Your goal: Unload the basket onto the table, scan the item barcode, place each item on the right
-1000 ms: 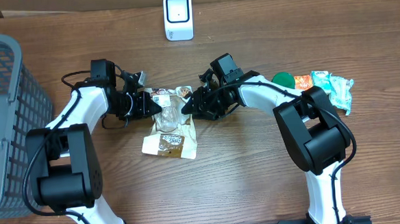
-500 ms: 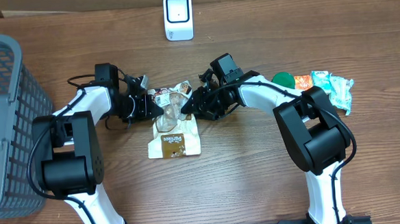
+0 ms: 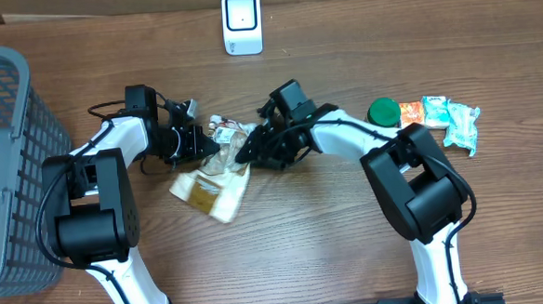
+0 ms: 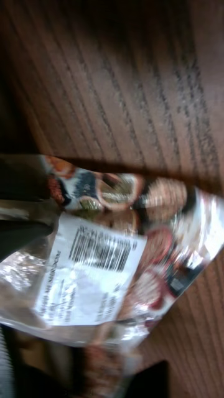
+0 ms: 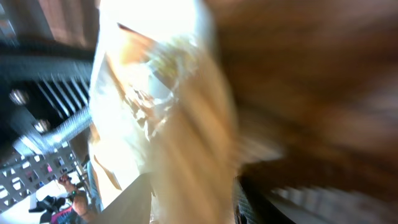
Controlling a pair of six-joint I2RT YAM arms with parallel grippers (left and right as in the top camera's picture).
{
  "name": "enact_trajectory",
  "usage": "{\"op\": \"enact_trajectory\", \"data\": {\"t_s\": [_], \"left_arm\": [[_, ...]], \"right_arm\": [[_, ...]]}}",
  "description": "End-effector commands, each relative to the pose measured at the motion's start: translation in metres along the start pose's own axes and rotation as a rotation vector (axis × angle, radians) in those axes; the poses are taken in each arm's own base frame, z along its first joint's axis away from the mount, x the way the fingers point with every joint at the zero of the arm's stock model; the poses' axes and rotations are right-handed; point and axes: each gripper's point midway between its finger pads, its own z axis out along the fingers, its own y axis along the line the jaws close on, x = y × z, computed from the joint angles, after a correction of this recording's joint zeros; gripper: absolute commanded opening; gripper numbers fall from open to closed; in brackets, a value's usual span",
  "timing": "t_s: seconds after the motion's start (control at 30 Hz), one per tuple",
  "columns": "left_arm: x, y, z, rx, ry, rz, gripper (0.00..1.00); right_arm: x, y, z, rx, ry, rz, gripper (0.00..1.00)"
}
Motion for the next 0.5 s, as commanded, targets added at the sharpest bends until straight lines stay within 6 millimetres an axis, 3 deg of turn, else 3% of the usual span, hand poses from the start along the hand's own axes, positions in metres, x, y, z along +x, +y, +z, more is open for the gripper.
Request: {"op": "enact_trajectory", "data": {"t_s": [0.0, 0.23, 0.47], "left_arm": [[0.025, 0.017, 0.022, -0.051, 0.090, -0.052, 0.04], [0.025, 0.017, 0.022, -0.051, 0.090, -0.052, 0.04], [0.027, 0.017, 0.022, -0.051, 0.096, -0.057, 0.04]], "right_arm": [[0.012, -0.026, 0.023, 0.088, 0.011, 0.039, 0.39], [0.006, -0.012, -0.010, -0.099, 0.087, 0.058, 0.40], [-0.005, -0.015, -0.013, -0.079, 0.039, 0.041, 0.40]]}}
